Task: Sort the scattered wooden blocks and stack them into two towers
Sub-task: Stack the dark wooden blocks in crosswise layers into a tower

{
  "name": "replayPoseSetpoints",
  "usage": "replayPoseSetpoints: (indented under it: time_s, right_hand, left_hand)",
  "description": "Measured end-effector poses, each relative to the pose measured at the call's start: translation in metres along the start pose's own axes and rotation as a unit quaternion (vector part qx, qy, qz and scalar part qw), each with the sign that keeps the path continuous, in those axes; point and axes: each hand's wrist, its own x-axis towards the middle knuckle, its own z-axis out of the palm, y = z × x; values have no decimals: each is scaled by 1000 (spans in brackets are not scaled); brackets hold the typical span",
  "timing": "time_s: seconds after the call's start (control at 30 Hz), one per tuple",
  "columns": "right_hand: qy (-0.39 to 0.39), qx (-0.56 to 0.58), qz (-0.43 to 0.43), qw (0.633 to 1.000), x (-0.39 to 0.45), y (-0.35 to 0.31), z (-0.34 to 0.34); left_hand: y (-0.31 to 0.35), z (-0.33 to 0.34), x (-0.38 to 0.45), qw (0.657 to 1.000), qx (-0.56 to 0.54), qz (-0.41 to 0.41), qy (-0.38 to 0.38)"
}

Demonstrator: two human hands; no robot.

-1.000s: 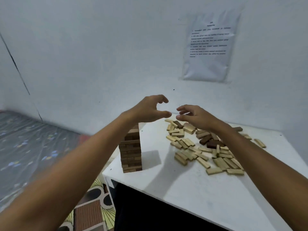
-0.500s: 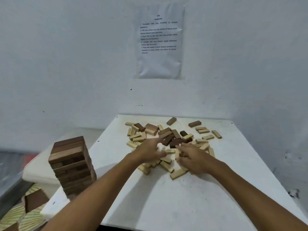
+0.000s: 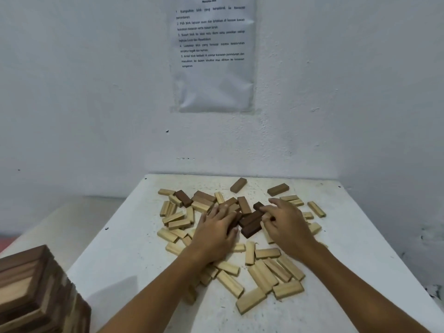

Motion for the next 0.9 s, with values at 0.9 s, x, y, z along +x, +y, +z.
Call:
replayPoseSetpoints:
  time_s: [0.9]
  right_hand:
    - [-24,104,69,992,70,-13,23]
  left_hand:
    - [-7,-13,-21,955,-184,3,231]
